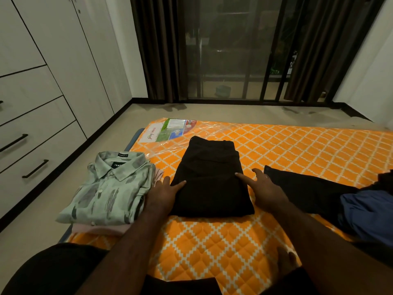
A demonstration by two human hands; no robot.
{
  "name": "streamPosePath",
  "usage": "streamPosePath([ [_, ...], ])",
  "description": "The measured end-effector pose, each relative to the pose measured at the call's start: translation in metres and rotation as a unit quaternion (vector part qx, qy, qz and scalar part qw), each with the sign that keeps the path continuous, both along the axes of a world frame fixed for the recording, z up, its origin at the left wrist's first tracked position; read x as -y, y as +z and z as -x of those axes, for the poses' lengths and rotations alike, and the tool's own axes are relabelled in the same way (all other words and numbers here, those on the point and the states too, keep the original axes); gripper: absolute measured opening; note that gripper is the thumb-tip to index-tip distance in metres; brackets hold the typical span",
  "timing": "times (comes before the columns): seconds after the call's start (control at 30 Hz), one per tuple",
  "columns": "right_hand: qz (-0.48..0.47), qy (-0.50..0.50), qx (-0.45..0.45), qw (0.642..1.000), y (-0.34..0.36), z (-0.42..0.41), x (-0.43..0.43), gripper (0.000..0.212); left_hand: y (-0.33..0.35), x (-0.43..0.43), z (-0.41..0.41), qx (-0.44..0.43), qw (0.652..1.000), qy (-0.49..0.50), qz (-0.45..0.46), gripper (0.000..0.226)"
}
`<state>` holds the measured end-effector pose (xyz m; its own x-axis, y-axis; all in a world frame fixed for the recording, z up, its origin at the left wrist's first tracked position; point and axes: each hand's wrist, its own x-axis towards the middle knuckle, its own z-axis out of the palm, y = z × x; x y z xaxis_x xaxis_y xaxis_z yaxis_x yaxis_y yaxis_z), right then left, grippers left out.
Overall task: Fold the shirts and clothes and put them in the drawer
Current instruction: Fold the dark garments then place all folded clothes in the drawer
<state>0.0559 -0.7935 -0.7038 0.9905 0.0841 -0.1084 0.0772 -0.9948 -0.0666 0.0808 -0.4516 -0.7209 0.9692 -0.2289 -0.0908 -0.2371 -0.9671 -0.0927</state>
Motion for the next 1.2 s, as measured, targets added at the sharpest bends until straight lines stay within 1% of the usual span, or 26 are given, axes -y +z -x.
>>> streamPosePath([
  [0.03, 0.012, 0.003, -0.021, 1.0, -0.005, 0.001, 0.002, 0.116, -0.002, -0.001, 0.0, -0.022, 1.0, 0.0, -0.013, 0.072],
  [0.1, 0.003, 0.004, -0.048, 0.999, -0.014, 0.005, 0.003, 0.121, -0.007, -0.004, -0.003, -0.041, 0.999, -0.006, -0.012, 0.077],
  [0.2, -0.005, 0.028, -0.02, 0.999, -0.02, 0.006, -0.001, 0.112, -0.01, -0.008, -0.007, -0.049, 0.999, -0.01, 0.001, 0.078],
  [0.27, -0.01, 0.053, 0.007, 0.999, -0.02, 0.005, -0.002, 0.11, -0.013, -0.008, -0.009, -0.052, 0.999, -0.009, 0.011, 0.075],
  [0.37, 0.001, 0.119, 0.095, 0.988, -0.024, -0.001, 0.001, 0.109, -0.009, -0.005, -0.011, -0.082, 0.992, 0.003, 0.094, 0.065],
  [0.43, -0.019, 0.153, 0.112, 0.982, -0.027, -0.004, 0.001, 0.098, -0.004, -0.006, -0.013, -0.109, 0.98, -0.004, 0.165, 0.065],
  [0.5, -0.067, 0.158, 0.11, 0.979, -0.027, -0.005, 0.001, 0.083, 0.0, -0.008, -0.013, -0.124, 0.968, -0.023, 0.218, 0.071],
  [0.6, -0.181, 0.117, 0.131, 0.968, -0.026, -0.005, 0.0, 0.063, 0.004, -0.007, -0.011, -0.131, 0.949, -0.017, 0.286, 0.081],
  [0.7, -0.323, 0.061, 0.153, 0.932, -0.022, -0.005, -0.004, 0.051, 0.011, -0.001, -0.006, -0.164, 0.92, -0.019, 0.355, 0.077],
  [0.77, -0.381, 0.008, 0.162, 0.911, -0.015, -0.002, -0.006, 0.045, 0.013, -0.001, -0.004, -0.179, 0.903, -0.02, 0.39, 0.075],
  [0.83, -0.422, -0.058, 0.168, 0.889, -0.008, 0.001, -0.006, 0.038, 0.018, -0.003, -0.003, -0.184, 0.888, -0.028, 0.421, 0.076],
  [0.9, -0.445, -0.127, 0.172, 0.87, -0.001, 0.002, -0.009, 0.029, 0.022, -0.006, -0.002, -0.178, 0.883, -0.065, 0.43, 0.089],
  [0.97, -0.458, -0.175, 0.176, 0.854, 0.004, 0.002, -0.013, 0.023, 0.022, -0.009, 0.0, -0.177, 0.9, -0.108, 0.383, 0.101],
  [1.03, -0.487, -0.198, 0.166, 0.834, 0.009, 0.002, -0.019, 0.021, 0.018, -0.007, 0.001, -0.185, 0.916, -0.089, 0.344, 0.105],
  [1.07, -0.505, -0.202, 0.157, 0.824, 0.01, 0.001, -0.02, 0.02, 0.015, -0.006, 0.001, -0.177, 0.914, -0.073, 0.357, 0.113],
  [1.1, -0.525, -0.202, 0.145, 0.814, 0.011, 0.001, -0.021, 0.019, 0.012, -0.005, 0.001, -0.163, 0.907, -0.054, 0.384, 0.121],
  [1.13, -0.545, -0.202, 0.131, 0.803, 0.011, 0.0, -0.022, 0.021, 0.009, -0.004, 0.0, -0.148, 0.893, -0.033, 0.424, 0.127],
  [1.17, -0.561, -0.201, 0.119, 0.794, 0.012, 0.0, -0.023, 0.023, 0.01, 0.0, 0.002, -0.131, 0.872, -0.014, 0.471, 0.128],
  [1.2, -0.571, -0.199, 0.108, 0.789, 0.013, 0.0, -0.023, 0.026, 0.009, 0.003, 0.001, -0.118, 0.849, -0.005, 0.514, 0.124],
])
